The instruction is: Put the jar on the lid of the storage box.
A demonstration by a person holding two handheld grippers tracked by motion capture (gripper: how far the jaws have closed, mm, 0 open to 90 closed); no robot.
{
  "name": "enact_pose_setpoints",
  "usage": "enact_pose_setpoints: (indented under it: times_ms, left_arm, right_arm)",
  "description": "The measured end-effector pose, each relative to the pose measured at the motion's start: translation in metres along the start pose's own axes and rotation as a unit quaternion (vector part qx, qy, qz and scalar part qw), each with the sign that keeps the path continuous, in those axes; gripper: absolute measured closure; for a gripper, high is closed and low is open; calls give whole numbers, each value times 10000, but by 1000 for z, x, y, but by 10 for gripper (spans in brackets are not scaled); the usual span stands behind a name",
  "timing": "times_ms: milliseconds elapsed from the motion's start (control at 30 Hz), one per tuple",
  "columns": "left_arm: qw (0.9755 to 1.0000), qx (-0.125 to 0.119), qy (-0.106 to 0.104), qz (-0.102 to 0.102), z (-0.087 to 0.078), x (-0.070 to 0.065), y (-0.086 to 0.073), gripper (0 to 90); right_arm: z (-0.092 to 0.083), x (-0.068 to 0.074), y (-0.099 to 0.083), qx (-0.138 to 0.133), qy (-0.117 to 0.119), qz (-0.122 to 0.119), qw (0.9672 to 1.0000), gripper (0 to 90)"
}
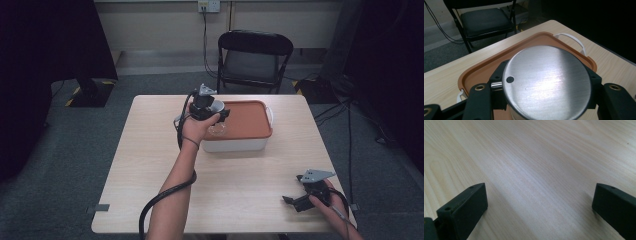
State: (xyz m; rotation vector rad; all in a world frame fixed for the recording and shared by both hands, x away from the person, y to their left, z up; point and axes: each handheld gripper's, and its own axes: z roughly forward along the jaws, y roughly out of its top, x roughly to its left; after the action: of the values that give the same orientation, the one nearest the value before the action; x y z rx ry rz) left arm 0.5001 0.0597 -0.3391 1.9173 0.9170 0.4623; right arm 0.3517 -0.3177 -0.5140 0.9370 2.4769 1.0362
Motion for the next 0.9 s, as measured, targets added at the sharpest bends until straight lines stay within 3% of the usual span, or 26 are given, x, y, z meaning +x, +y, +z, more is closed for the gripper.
enact_pose_setpoints:
  times_ms: [900]
  left_arm:
    - [9999, 129, 98, 5, 30, 10, 5, 398]
  right_arm:
    - [0, 0, 0, 0, 0, 1, 10000, 0]
